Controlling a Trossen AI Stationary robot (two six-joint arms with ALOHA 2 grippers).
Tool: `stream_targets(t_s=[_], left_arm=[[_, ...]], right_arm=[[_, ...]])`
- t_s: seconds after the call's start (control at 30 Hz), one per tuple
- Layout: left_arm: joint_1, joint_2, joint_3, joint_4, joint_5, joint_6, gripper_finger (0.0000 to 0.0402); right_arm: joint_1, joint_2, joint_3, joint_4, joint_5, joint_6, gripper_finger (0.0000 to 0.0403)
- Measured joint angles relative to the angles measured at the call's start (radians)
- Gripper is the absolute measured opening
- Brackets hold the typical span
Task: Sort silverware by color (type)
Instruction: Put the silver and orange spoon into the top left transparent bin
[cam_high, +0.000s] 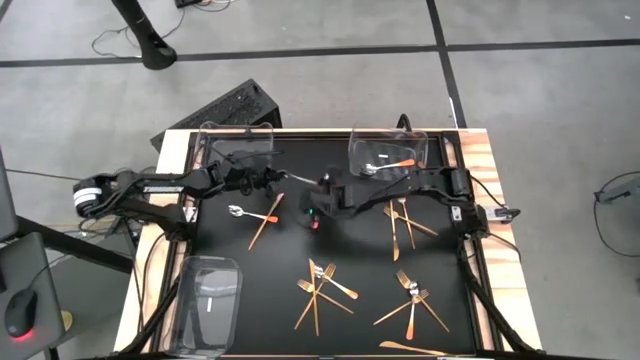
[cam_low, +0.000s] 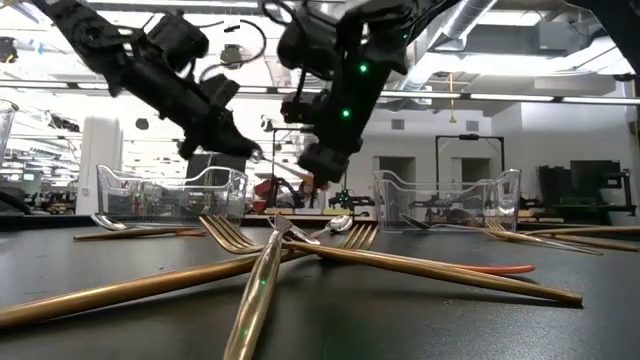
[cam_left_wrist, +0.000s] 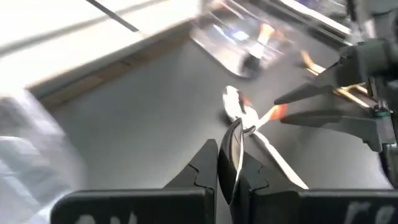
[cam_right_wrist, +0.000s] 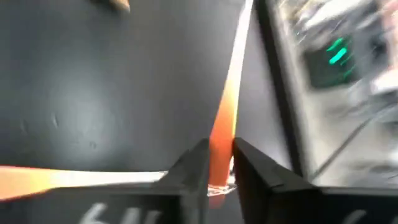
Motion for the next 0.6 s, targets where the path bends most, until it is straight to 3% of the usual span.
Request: stream_targets(t_s=[0.17, 0.3, 0.6], left_arm=[[0.001, -0.192, 0.001, -0.166, -0.257, 0.035, 0.0], [0.005, -0.348, 0.001, -0.37, -0.484, 0.036, 0.0], [0.049, -0.669, 0.001, -0.554, -0.537, 0.031, 0.0]], right_arm=[[-0.034, -0.047, -0.035, -0.021, -0.091, 0.07, 0.0199], [-0.034, -0.064, -0.085, 0.006, -0.105, 0.113, 0.0244], [-0.04, -0.061, -0.169, 0.119, -0.155, 0.17, 0.0247]])
